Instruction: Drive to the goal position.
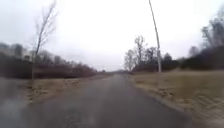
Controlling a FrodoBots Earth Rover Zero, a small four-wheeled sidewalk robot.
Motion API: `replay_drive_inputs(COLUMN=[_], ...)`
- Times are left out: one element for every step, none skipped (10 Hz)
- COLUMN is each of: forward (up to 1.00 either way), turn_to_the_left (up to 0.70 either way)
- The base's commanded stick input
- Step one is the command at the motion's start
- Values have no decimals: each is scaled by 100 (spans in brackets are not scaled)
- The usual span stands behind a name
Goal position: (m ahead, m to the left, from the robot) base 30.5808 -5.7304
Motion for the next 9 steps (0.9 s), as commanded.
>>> replay_drive_inputs(forward=[70, 70, 70, 70, 70, 70, 70, 70, 70], turn_to_the_left=[0, 0, 0, 0, 0, 0, 0, 6, 32])
